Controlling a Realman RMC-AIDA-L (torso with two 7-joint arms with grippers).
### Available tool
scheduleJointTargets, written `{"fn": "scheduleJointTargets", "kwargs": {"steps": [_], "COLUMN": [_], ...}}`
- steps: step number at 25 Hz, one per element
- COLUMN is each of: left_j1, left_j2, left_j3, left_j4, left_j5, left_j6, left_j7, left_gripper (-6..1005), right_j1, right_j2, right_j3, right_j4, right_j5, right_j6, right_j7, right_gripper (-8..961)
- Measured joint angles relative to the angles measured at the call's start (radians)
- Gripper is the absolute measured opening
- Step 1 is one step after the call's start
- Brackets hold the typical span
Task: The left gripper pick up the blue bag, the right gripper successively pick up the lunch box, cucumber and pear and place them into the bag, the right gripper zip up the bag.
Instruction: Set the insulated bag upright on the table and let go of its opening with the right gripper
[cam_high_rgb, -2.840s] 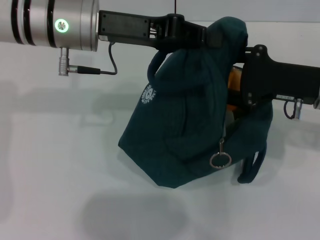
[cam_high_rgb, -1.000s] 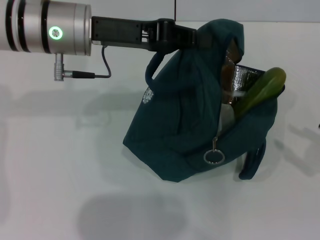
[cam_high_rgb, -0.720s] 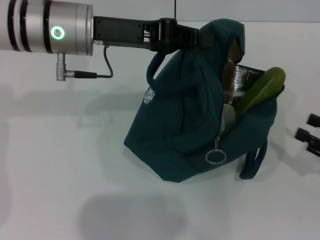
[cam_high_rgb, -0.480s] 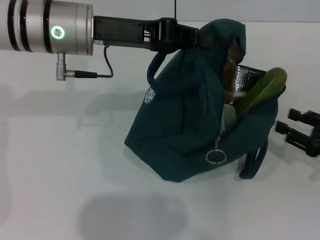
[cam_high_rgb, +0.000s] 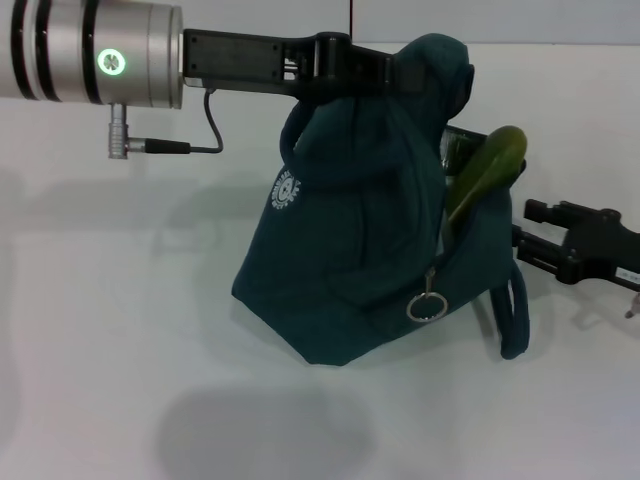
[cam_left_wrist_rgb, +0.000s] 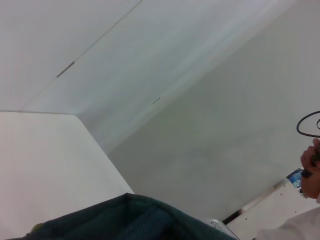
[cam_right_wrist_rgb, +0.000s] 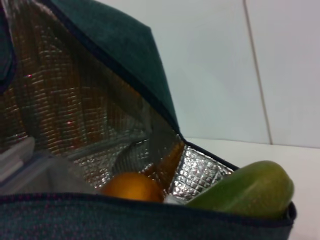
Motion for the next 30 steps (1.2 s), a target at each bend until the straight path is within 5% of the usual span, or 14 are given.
{"fn": "scheduleJointTargets", "kwargs": {"steps": [7,18,30], "left_j1": [0.002,0.013,0.026], "left_j2": [0.001,0.011,0.012], "left_j3": [0.0,0.0,0.0], "left_j4": [0.0,0.0,-0.031], "left_j5": [-0.002,-0.012,-0.008], "left_j6": [0.008,0.01,0.01], "left_j7": [-0.001,-0.001,0.028], "left_gripper": [53,53,53], "right_j1": [0.015,-0.02,-0.071], "right_j2": [0.004,0.002,-0.002], "right_j3": [-0.008,-0.001,0.001], "right_j4": [-0.001,-0.016,-0.077], "right_j5": [0.007,0.154,0.23], "right_j6": [0.012,-0.03,-0.189], "right_j7": [0.001,-0.086,-0.143], "right_gripper": [482,66,-1]}}
